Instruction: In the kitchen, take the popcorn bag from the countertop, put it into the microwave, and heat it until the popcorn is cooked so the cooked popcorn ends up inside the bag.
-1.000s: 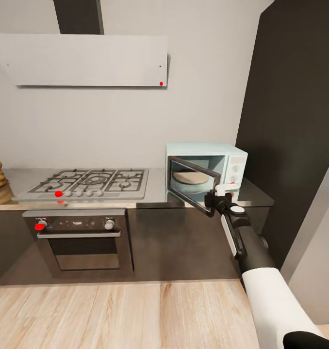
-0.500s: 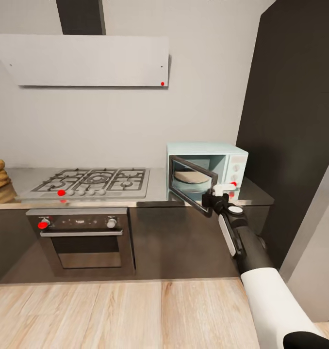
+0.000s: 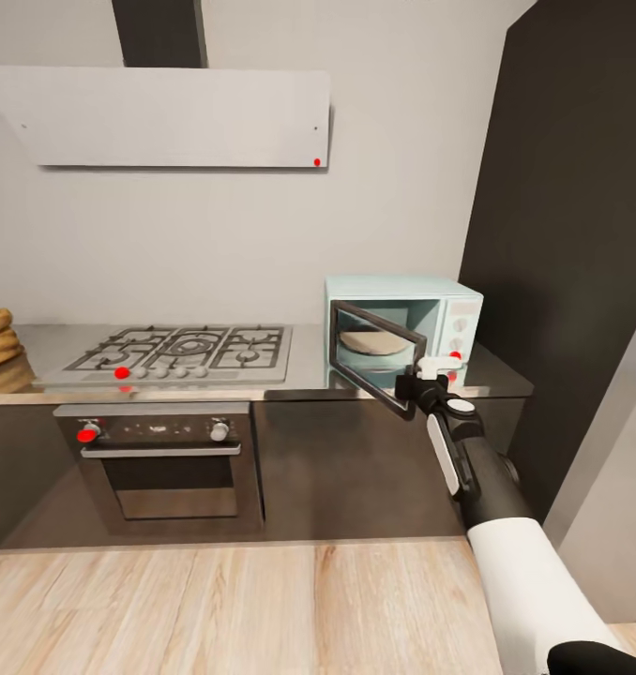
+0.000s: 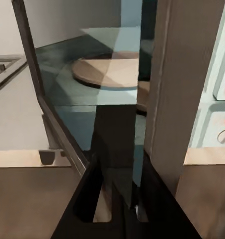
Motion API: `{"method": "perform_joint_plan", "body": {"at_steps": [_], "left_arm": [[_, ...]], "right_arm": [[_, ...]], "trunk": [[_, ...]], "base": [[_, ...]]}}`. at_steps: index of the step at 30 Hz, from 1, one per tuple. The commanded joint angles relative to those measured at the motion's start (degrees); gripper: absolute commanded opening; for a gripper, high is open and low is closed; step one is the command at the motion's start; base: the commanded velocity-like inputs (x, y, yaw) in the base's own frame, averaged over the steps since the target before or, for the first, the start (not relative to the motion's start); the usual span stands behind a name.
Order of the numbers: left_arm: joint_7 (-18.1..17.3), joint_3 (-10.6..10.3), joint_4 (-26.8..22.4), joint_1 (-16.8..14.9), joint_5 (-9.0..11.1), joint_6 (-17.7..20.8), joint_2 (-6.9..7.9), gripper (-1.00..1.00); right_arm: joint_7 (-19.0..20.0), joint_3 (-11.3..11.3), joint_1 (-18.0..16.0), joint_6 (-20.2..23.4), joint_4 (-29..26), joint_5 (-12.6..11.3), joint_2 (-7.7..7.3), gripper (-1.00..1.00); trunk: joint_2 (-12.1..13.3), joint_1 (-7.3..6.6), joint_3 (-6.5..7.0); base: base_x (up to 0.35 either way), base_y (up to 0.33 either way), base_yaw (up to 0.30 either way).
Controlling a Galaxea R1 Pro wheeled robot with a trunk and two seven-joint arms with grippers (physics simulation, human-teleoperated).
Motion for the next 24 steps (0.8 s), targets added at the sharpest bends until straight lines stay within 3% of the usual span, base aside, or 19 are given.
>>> {"method": "perform_joint_plan", "body": {"at_steps": [1,24], "left_arm": [[0.0,0.1,0.0,0.0,0.5,-0.1,-0.02,1.0],[0.0,0.1,0.0,0.0,0.5,-0.1,0.05,1.0]], "right_arm": [[-2.6,0.0,0.0,0.4,0.0,1.8,-0.01,-1.0],[-2.5,0.0,0.0,0.4,0.0,1.8,-0.01,-1.0]], "trunk": [[0.0,-0.01,-0.07],[0.0,-0.01,-0.07]], "base": [[0.0,0.142,0.0],[-0.029,0.015,0.0]]}}
